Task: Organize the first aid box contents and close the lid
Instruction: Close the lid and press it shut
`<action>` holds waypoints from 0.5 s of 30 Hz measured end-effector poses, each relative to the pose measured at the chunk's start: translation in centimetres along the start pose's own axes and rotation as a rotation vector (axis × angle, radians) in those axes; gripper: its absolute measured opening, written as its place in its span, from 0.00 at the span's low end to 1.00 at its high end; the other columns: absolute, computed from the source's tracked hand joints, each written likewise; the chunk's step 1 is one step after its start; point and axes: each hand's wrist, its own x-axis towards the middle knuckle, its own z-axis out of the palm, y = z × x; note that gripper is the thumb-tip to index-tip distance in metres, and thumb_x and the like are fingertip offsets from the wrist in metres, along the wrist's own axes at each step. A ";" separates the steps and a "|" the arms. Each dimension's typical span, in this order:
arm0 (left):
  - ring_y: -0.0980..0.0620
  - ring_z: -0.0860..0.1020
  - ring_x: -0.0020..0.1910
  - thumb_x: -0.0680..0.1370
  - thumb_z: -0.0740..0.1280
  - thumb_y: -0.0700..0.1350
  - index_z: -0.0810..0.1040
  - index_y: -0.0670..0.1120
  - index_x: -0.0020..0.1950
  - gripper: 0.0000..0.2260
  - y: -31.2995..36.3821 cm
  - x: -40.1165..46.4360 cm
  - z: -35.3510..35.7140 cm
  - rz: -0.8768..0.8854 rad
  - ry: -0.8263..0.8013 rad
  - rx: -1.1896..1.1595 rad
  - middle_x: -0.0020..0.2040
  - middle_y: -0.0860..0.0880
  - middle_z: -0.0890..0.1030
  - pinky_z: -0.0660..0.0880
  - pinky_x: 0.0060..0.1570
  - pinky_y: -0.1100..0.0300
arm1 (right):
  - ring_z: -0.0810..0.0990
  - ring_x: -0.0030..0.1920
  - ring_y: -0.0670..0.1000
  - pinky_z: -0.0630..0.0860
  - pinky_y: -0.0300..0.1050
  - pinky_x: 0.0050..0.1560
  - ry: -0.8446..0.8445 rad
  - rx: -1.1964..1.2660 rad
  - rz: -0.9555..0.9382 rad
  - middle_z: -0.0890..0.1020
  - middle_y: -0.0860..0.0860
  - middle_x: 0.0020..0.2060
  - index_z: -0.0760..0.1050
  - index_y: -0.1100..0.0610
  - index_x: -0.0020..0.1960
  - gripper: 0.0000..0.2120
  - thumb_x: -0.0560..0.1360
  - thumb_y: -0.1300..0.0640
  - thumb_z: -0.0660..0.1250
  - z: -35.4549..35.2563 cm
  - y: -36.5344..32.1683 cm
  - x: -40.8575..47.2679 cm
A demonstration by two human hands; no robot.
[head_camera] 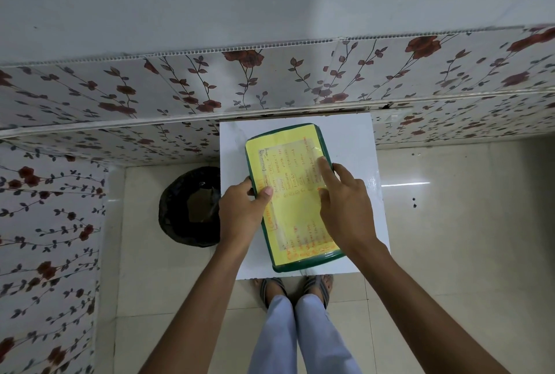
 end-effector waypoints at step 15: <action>0.47 0.80 0.40 0.76 0.66 0.43 0.77 0.43 0.53 0.07 3.8 6.5 -2.4 -0.179 0.008 -0.227 0.46 0.43 0.81 0.78 0.33 0.57 | 0.79 0.50 0.55 0.79 0.53 0.55 -0.204 0.589 0.297 0.80 0.52 0.51 0.77 0.55 0.59 0.15 0.76 0.50 0.63 -4.3 -1.5 10.5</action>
